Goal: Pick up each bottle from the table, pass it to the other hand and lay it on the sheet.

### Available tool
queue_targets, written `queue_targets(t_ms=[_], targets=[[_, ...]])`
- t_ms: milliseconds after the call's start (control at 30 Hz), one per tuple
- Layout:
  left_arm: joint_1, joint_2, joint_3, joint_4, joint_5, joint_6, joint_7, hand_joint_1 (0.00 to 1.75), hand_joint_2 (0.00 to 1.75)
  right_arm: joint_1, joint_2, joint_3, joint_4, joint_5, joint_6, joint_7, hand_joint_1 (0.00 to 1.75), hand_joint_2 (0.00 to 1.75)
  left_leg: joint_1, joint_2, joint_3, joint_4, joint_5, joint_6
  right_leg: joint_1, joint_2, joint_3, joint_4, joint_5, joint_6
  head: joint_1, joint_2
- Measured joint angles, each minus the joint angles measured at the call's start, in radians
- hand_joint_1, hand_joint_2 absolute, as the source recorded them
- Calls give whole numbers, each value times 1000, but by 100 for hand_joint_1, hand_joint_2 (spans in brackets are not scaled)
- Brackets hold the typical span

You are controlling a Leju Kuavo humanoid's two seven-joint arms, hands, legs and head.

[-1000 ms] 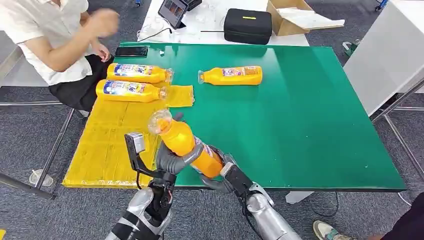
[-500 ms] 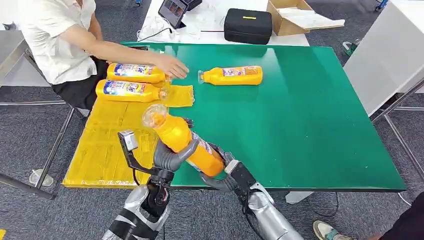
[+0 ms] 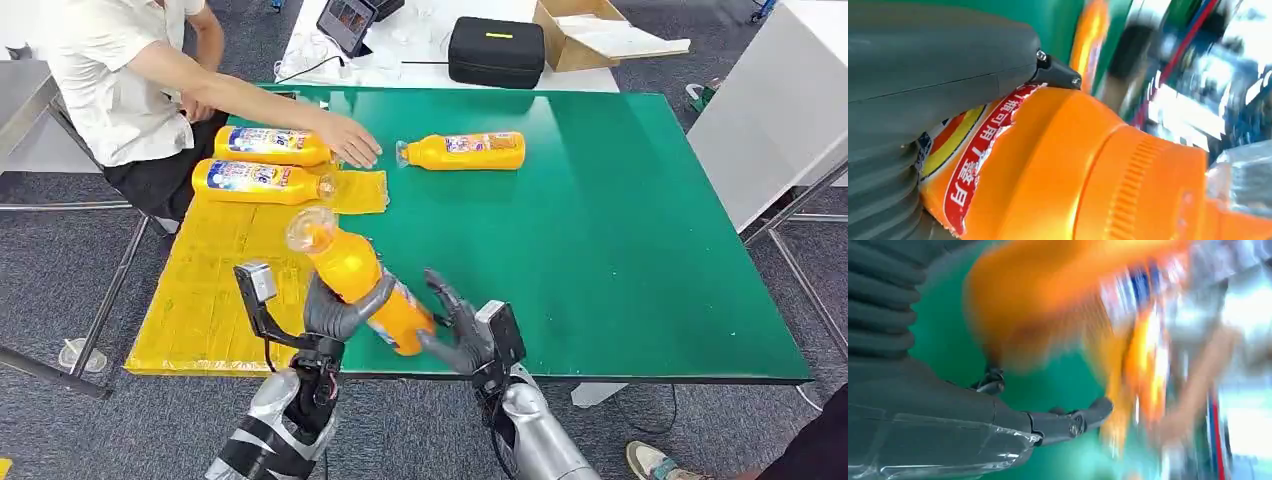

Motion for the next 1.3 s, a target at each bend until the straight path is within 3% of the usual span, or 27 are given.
queue_targets(t_ms=[100,200,233,367,500,667,733,800,833,900,967,1000,1033,1267,1300], targets=[[-7,22,24,-15,-107,142,-3,175,175,10,4,-53,-36,72,-275,-73,0,0,0,0,0,0,0,0,0,0,0,0,0,0,0,0],[-18,55,71,-48,-213,251,0,175,175,66,5,-152,-175,206,-661,-126,0,0,0,0,0,0,0,0,0,0,-1,0,0,0,0,0],[-22,63,87,-54,-254,297,0,175,175,80,5,-191,-221,223,-713,-127,0,0,0,-1,0,0,0,0,0,0,-1,0,0,0,0,0],[-66,122,152,-42,-713,594,43,175,175,149,-1,-394,-413,176,-734,-128,0,0,0,-2,-1,0,0,0,0,-1,-1,0,0,0,0,0],[-114,146,212,23,-922,600,50,175,175,180,-6,-439,-498,151,-722,-128,0,0,0,0,-1,0,0,0,0,0,-1,0,0,0,0,0],[-218,169,263,218,-1066,589,91,175,175,179,-5,-395,-501,131,-674,-128,0,0,1,0,-1,0,2,-2,0,0,-1,0,1,-1,0,0],[-261,186,263,311,-1120,567,136,162,175,176,-4,-363,-498,128,-659,-128,0,0,1,0,0,0,2,-3,1,0,-1,1,2,-2,0,0],[-286,197,263,372,-1137,558,151,175,175,174,-4,-342,-495,125,-655,-128,0,0,1,1,-1,0,3,-3,1,0,-2,1,2,-3,0,0],[-299,202,263,406,-1155,551,166,169,175,173,-4,-335,-493,123,-648,-128,0,0,1,1,-1,0,3,-3,1,0,-2,1,2,-3,0,0],[-327,217,251,471,-1203,491,208,141,175,170,-4,-323,-489,120,-630,-128,0,0,1,1,-1,0,3,-3,1,0,-2,1,2,-3,0,0],[-346,231,248,524,-1208,369,231,140,175,164,-4,-315,-485,114,-611,-128,0,0,1,2,-1,0,2,-3,1,0,-2,1,2,-3,0,0],[-348,237,247,547,-1218,325,240,61,175,162,-4,-311,-483,113,-605,-128,0,0,1,3,-1,0,2,-3,1,0,-3,1,2,-3,0,0],[-348,241,243,563,-1232,312,245,21,175,162,-4,-310,-481,112,-598,-128,0,0,1,3,-1,0,2,-3,1,1,-3,1,2,-3,0,0],[-378,263,209,642,-1249,192,243,21,175,152,-4,-308,-464,102,-561,-128,0,0,1,2,-1,0,2,-3,1,0,-2,1,2,-3,0,0],[-379,265,205,648,-1251,189,243,12,175,151,-4,-308,-462,102,-559,-128,0,0,1,2,0,0,2,-3,1,0,-2,1,2,-3,0,0]])
